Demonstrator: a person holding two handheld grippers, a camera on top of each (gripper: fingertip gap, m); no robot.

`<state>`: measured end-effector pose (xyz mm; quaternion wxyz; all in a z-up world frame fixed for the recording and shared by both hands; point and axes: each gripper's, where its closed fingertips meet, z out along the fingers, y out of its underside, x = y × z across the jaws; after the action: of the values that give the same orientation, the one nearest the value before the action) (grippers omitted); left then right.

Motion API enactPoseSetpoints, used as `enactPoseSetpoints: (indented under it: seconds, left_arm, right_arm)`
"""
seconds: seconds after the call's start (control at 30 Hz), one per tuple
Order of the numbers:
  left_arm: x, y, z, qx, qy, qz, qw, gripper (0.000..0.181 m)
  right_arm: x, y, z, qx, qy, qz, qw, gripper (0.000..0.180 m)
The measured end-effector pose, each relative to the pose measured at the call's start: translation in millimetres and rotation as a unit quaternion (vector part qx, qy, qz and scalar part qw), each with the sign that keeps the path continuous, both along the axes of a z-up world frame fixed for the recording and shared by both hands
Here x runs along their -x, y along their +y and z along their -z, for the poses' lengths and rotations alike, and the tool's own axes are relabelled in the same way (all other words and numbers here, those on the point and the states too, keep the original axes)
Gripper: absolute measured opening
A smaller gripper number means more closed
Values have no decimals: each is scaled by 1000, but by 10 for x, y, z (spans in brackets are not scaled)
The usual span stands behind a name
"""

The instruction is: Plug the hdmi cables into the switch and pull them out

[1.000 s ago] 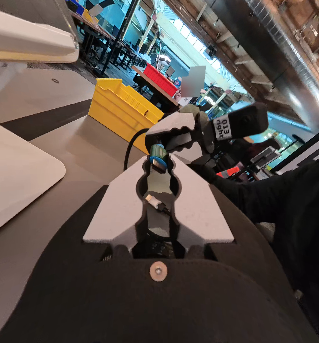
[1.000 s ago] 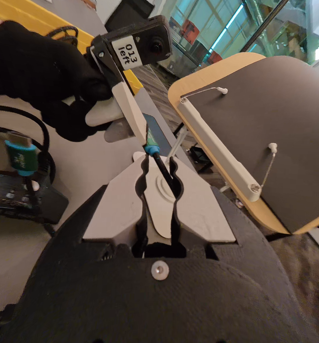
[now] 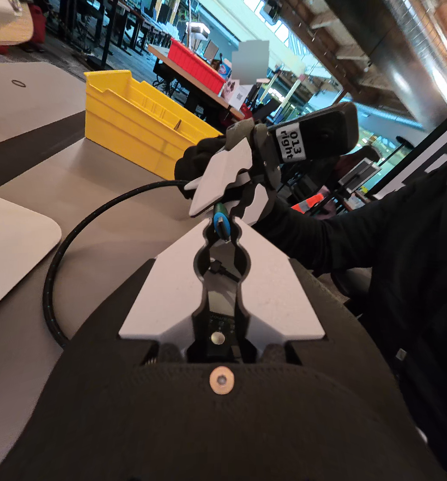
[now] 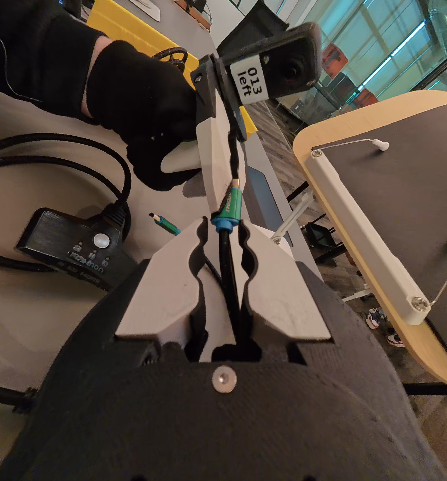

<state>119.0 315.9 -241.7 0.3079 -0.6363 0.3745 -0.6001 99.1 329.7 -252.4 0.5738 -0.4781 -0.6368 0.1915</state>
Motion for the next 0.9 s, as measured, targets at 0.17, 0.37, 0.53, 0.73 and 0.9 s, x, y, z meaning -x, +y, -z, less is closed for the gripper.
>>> enactPoseSetpoints:
  seconds: [0.17, 0.37, 0.53, 0.73, 0.9]
  left_arm:
    - [19, -2, -53, 26, -35, 11, 999, 10]
    - [49, -30, -62, 47, -57, 28, 997, 10]
    - [49, -84, -84, 56, -72, 48, 995, 10]
    - [61, -134, -144, 64, -97, 66, 991, 10]
    - [63, -76, -104, 63, -89, 50, 993, 10]
  right_arm:
    - [26, -17, -101, -5, 26, -1, 1000, 19]
    - [46, -64, -135, -8, 31, -14, 999, 19]
    - [54, -125, -150, 6, 41, -34, 999, 20]
    - [66, -173, -208, 14, 60, -49, 997, 20]
    - [65, -118, -161, 22, 52, -36, 998, 20]
